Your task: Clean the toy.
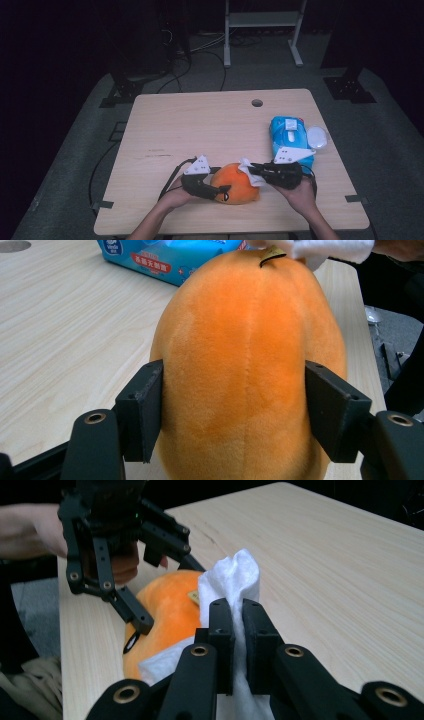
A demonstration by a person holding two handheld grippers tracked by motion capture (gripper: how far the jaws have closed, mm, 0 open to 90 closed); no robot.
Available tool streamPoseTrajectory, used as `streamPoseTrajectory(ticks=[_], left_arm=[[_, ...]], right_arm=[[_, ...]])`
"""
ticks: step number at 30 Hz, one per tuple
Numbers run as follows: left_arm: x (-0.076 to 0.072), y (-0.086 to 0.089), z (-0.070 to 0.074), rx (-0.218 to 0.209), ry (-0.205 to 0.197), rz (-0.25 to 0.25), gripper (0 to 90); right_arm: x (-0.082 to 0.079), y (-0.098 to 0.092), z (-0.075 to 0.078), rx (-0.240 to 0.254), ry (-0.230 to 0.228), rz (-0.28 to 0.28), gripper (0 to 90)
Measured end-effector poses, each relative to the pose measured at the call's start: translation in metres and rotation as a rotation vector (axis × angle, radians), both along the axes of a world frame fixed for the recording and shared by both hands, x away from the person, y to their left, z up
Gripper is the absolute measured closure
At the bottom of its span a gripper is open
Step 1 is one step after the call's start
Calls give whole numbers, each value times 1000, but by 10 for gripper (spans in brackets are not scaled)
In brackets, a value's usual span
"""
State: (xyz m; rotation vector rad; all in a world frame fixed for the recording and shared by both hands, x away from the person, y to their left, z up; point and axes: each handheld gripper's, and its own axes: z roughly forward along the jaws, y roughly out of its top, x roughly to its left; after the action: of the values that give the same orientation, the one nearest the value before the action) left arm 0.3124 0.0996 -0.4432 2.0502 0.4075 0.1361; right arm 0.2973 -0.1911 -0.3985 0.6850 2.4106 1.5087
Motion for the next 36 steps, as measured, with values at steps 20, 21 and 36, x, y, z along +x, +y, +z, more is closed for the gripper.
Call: streamPoseTrajectory(ticks=[20,21,36], left_arm=[[-5,-12,6,20,-44,-10,318],[-5,-12,6,20,-44,-10,317],[-9,-17,8,21,-70,-24,316]], right_arm=[[10,-2,-6,-12,21,-24,834],[11,-4,-6,-10,22,-33,835],[5,9,-1,-18,10,13,834]])
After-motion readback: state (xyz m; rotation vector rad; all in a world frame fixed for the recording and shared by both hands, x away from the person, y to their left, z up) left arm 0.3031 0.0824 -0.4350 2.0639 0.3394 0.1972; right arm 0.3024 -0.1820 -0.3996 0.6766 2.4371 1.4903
